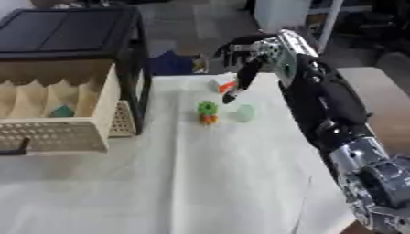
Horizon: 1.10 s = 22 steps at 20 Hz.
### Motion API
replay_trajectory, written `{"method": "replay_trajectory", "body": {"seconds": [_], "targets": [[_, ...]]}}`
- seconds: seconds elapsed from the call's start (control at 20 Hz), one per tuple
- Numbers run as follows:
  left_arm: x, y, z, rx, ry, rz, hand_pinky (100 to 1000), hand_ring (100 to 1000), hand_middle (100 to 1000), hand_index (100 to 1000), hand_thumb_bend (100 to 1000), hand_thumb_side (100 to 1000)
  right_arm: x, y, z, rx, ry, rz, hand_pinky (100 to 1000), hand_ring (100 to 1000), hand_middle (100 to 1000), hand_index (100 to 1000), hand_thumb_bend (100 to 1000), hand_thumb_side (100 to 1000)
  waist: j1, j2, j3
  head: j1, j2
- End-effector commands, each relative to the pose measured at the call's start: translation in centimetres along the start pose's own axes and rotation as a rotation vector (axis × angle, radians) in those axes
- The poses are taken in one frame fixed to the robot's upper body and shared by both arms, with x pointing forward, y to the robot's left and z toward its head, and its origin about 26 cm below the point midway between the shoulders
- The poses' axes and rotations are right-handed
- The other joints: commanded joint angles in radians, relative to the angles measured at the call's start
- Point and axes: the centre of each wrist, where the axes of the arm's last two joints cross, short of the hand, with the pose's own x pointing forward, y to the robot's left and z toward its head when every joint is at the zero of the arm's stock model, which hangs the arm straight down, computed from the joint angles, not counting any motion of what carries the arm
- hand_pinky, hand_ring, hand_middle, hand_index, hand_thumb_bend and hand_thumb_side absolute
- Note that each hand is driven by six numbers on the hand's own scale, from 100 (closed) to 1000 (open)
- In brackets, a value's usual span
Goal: Pick up objects from table and place into drawer.
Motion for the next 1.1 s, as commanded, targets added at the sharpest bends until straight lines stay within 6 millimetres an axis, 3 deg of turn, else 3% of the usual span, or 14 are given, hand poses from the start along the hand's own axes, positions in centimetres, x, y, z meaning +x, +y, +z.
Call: {"method": "replay_trajectory", "body": {"seconds": [0.05,0.7,1.1], "targets": [[0.4,0.1,-0.3,-0.008,-0.013,-0.007,541,539,633,854,100,1000,0.5,-1.9,0.6,-0.033,-0.006,0.021,762,796,748,968,653,307,0.001,-0.015,0.003,-0.003,-0.012],[0.4,-0.1,-0.3,-0.004,-0.002,0.006,545,539,631,838,100,1000,1.6,-0.4,-0.9,0.013,-0.023,0.033,720,772,747,946,506,270,-0.001,-0.008,0.010,-0.013,-0.014],[0.3,-0.2,-0.3,-0.007,0.005,0.015,546,539,631,833,100,1000,1.8,0.7,-1.5,0.055,-0.026,0.026,696,736,735,935,510,268,-0.001,-0.009,0.011,-0.016,-0.016]]}}
